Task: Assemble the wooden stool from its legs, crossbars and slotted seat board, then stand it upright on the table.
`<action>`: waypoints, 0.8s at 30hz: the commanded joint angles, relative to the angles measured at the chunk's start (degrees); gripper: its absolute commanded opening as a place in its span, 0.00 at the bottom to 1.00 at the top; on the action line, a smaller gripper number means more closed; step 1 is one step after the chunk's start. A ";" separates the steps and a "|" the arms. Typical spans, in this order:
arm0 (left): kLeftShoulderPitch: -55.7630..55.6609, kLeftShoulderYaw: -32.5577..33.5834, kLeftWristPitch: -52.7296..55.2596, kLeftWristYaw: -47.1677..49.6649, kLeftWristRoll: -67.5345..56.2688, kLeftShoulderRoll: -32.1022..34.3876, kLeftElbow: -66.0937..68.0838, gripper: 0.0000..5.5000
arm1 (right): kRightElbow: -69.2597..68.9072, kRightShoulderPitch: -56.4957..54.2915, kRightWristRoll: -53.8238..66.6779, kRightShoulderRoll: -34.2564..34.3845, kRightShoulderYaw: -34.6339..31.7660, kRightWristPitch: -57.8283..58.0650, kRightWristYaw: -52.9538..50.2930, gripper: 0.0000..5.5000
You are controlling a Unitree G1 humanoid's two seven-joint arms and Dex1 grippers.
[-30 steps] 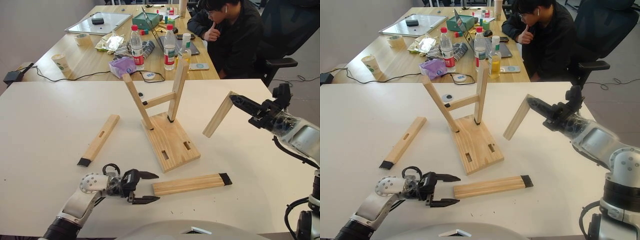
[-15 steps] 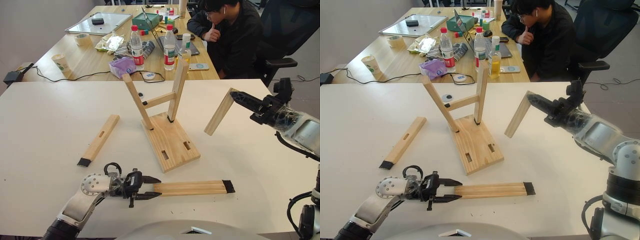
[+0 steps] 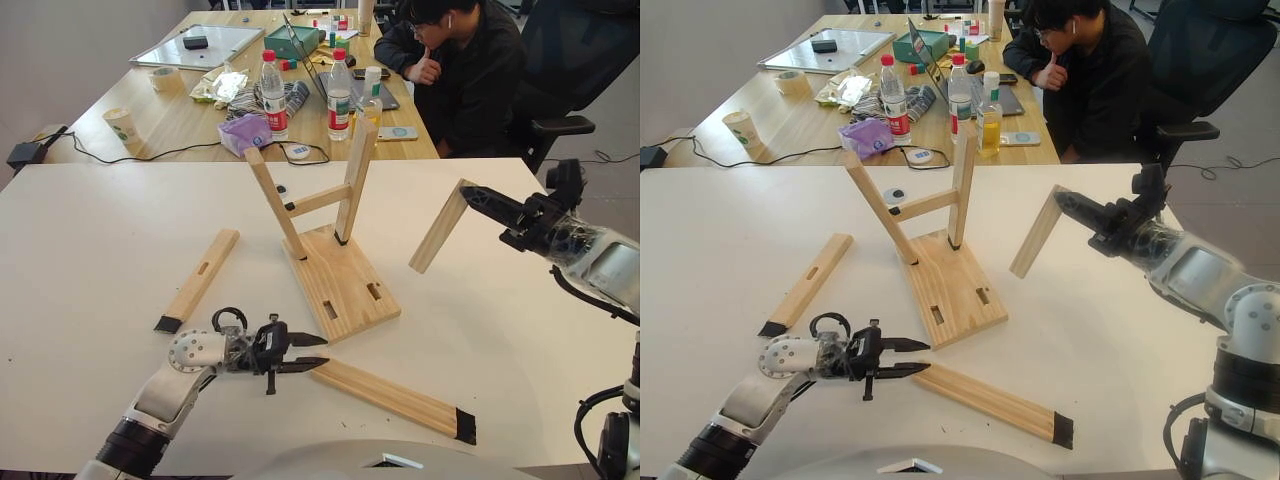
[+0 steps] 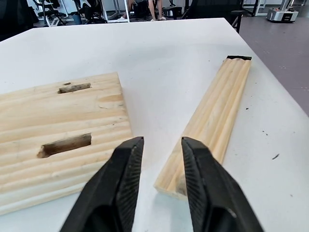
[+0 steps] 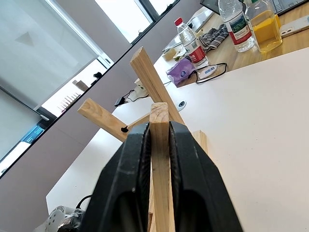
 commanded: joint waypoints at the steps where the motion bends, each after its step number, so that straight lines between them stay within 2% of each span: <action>1: -0.35 0.58 -2.16 -2.95 0.11 1.61 4.43 0.38 | -0.54 -0.12 -0.39 -0.05 -0.13 0.14 -0.05 0.07; 6: -1.97 -0.26 -7.01 -6.05 1.95 1.06 12.66 0.53 | -1.43 0.67 -0.05 -0.25 -0.55 0.13 -0.40 0.07; 11: -2.05 -1.50 -10.02 -6.22 2.53 -0.05 14.51 0.53 | 0.42 -1.41 -0.98 -0.49 0.88 0.96 0.78 0.07; 17: 0.47 0.12 -1.53 -6.78 -3.13 2.37 3.59 0.53 | 0.34 -0.78 -1.22 -0.58 0.72 1.17 0.96 0.07; 21: -1.10 -1.64 -5.67 -6.75 0.72 0.31 10.93 0.53 | 0.36 -1.23 -1.46 0.16 0.98 0.96 0.92 0.07; 24: -1.45 -2.00 -6.09 -7.05 1.36 0.09 10.91 0.53 | 0.29 -1.21 -1.28 -0.02 0.75 1.12 0.92 0.07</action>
